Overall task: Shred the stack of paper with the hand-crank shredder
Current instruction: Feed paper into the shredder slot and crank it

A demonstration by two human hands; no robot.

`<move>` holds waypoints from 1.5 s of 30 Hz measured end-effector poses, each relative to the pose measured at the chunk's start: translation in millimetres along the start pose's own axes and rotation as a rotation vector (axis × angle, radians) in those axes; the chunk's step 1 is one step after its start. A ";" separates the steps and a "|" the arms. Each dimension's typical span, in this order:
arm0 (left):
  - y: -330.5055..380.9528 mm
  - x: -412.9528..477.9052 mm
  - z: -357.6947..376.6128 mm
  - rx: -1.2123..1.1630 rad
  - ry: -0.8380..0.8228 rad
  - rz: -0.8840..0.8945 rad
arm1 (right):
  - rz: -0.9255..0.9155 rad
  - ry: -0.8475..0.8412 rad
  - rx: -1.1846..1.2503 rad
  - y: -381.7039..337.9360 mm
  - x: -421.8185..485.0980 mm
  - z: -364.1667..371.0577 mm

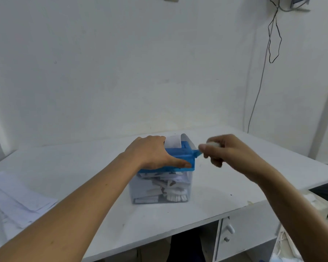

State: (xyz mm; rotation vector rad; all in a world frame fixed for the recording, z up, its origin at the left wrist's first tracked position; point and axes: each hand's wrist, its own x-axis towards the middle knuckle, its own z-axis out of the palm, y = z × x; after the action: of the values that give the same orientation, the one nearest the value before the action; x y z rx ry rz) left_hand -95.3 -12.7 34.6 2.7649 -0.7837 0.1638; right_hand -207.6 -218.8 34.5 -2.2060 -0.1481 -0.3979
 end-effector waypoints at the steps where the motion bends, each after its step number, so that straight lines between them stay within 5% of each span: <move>1: -0.3 0.5 0.5 -0.005 0.002 -0.001 | -0.016 0.025 0.036 0.4 8.1 -0.5; 7: -0.9 3.6 0.0 -0.010 -0.006 -0.009 | -0.032 0.201 0.226 7.6 57.6 7.3; 13: -1.0 5.7 0.3 0.001 -0.005 -0.015 | -0.007 0.203 0.336 12.4 85.2 11.6; 20: -3.9 7.3 0.5 -0.020 -0.031 -0.011 | 0.205 0.227 0.430 46.8 102.5 40.2; 25: -13.7 7.1 -14.8 -0.158 -0.193 0.033 | 0.320 0.200 0.381 67.4 100.6 60.4; 34: -11.1 -0.1 -5.2 0.026 -0.035 -0.008 | 0.374 0.149 0.201 79.0 67.8 75.2; 45: -9.2 0.8 -6.4 0.027 -0.048 -0.060 | 0.334 0.098 0.060 58.4 8.5 69.6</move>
State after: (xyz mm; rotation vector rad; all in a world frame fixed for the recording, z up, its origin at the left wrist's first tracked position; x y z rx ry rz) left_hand -90.0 -3.8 38.9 2.8234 -0.7143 0.0971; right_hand -169.3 -200.6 -46.3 -2.0977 0.2557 -0.3093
